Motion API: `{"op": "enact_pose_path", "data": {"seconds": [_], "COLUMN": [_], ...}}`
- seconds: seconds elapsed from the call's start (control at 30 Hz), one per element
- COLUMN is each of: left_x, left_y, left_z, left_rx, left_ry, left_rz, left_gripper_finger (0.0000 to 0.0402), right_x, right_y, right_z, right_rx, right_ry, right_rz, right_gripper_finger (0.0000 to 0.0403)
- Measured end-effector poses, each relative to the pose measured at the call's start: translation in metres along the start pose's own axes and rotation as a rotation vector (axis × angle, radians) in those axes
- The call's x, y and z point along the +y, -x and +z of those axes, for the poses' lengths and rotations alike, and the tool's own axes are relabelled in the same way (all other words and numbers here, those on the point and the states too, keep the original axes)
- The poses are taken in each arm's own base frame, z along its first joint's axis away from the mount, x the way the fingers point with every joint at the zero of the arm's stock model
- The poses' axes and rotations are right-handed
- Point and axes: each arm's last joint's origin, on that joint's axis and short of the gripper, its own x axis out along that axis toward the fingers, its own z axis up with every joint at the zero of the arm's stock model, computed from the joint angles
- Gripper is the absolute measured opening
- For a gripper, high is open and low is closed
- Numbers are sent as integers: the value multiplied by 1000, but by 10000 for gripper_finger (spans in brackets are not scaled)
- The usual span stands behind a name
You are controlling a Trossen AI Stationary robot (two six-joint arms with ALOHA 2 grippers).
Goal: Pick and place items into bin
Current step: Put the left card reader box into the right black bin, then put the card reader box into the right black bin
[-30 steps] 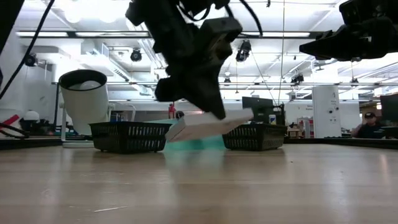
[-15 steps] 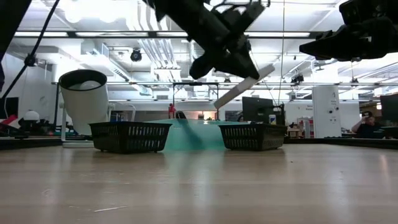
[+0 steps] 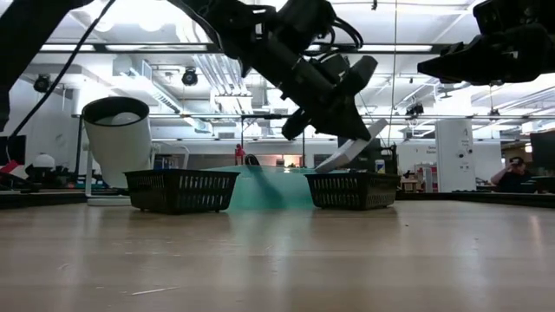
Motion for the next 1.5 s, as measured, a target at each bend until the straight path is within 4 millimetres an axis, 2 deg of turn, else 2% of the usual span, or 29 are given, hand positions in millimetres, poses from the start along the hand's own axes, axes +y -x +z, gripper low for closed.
{"op": "enact_pose_path", "data": {"seconds": [0.17, 0.5, 0.87, 1.07, 1.23, 1.37, 1.5], "left_x": [1, 4, 10, 9, 9, 8, 1], "left_y": [-10, -11, -12, -11, -11, -8, 7], "left_z": [-4, 0, 1, 1, 1, 5, 15], "left_rx": [7, -28, -33, -31, -31, -41, -58], "left_ry": [0, 10, 6, -89, -92, -90, -86], "left_rz": [7, 29, 61, 60, 59, 53, 7], "left_gripper_finger": [1, 9, 105, 176, 232, 250, 251], "right_x": [0, 0, 0, 0, 0, 0, 0], "right_y": [0, 0, 0, 0, 0, 0, 0], "right_z": [0, 0, 0, 0, 0, 0, 0], "right_rx": [0, 0, -1, -1, -1, -1, 0], "right_ry": [0, 1, 4, 3, 3, 3, 3], "right_rz": [0, 0, 0, 0, 0, 0, 0], "right_gripper_finger": [68, 68, 68, 68, 68, 68, 68]}}
